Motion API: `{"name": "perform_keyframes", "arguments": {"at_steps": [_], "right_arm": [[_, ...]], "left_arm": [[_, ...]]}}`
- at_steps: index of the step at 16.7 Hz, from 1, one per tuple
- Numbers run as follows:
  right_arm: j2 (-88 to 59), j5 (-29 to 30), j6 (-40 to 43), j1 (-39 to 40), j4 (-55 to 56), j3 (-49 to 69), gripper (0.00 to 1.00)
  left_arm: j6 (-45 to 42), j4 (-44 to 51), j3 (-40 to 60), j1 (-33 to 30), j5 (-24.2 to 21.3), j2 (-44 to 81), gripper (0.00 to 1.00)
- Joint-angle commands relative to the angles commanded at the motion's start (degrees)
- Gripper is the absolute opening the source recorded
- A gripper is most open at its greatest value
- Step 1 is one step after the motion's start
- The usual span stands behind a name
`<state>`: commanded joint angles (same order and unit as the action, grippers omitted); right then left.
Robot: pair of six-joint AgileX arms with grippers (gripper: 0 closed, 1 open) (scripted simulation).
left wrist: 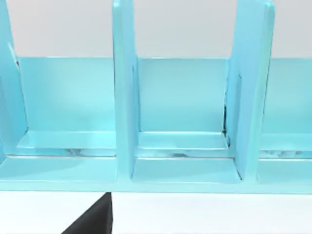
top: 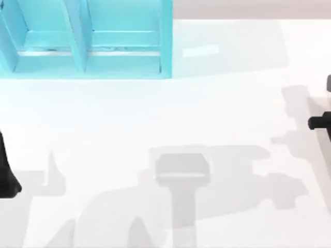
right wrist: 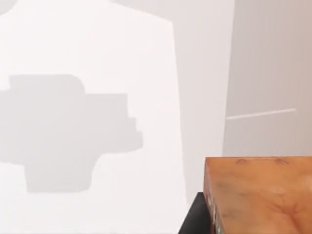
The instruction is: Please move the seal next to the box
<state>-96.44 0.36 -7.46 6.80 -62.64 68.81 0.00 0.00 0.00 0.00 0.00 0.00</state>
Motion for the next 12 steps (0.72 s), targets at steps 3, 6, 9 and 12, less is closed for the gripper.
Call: {"name": "perform_keyframes", "arguments": {"at_steps": [3, 6, 9, 12], "right_arm": [[-0.16, -0.11, 0.29, -0.30, 1.20, -0.83, 0.00], [-0.16, -0.11, 0.29, -0.30, 1.20, -0.83, 0.00], [-0.16, -0.11, 0.29, -0.30, 1.20, -0.83, 0.23], [-0.16, -0.11, 0.29, -0.30, 1.20, -0.83, 0.45]], "left_arm": [[0.00, 0.00, 0.00, 0.00, 0.00, 0.00, 1.00], [0.00, 0.00, 0.00, 0.00, 0.00, 0.00, 1.00], [0.00, 0.00, 0.00, 0.00, 0.00, 0.00, 1.00], [0.00, 0.00, 0.00, 0.00, 0.00, 0.00, 1.00]]}}
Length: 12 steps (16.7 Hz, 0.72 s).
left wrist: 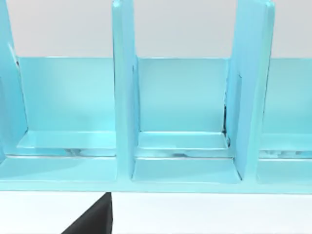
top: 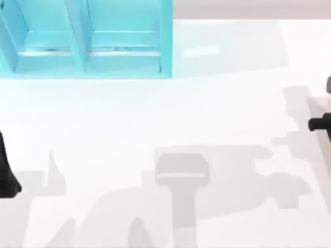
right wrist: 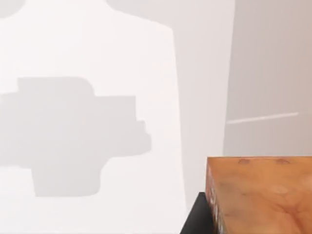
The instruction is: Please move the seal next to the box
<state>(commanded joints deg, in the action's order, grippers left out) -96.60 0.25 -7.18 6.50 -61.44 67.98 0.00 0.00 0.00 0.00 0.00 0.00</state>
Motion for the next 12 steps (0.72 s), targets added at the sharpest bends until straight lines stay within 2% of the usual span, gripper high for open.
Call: {"name": "perform_keyframes", "arguments": {"at_steps": [7, 12], "right_arm": [[0.00, 0.00, 0.00, 0.00, 0.00, 0.00, 0.98], [0.00, 0.00, 0.00, 0.00, 0.00, 0.00, 1.00]], "left_arm": [[0.00, 0.00, 0.00, 0.00, 0.00, 0.00, 1.00], [0.00, 0.00, 0.00, 0.00, 0.00, 0.00, 1.00]]}}
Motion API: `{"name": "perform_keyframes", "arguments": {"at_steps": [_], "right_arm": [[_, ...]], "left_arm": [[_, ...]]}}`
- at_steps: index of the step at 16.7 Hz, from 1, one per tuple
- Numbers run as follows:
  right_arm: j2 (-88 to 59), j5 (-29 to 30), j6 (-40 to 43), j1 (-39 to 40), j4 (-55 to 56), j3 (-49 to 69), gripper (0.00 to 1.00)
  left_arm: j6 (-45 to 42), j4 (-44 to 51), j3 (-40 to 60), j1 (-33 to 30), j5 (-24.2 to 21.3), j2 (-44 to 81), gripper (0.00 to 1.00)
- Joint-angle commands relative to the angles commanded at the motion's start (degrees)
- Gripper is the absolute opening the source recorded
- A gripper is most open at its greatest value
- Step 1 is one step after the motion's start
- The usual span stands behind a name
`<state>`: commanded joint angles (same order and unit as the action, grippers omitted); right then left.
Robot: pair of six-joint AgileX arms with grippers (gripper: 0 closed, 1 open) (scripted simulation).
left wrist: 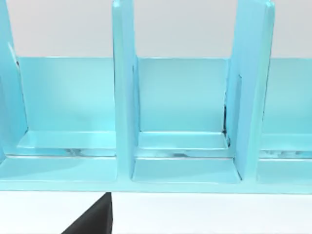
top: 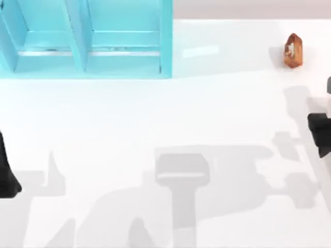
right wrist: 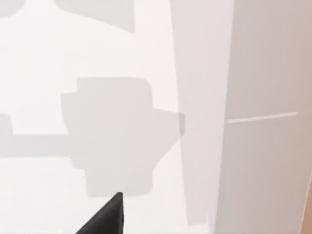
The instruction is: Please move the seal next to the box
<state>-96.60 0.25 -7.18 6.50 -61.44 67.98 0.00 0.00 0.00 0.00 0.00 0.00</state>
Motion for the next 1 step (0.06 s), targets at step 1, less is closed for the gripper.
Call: {"name": "perform_keyframes", "arguments": {"at_steps": [1], "right_arm": [[0.00, 0.00, 0.00, 0.00, 0.00, 0.00, 1.00]], "left_arm": [[0.00, 0.00, 0.00, 0.00, 0.00, 0.00, 1.00]]}}
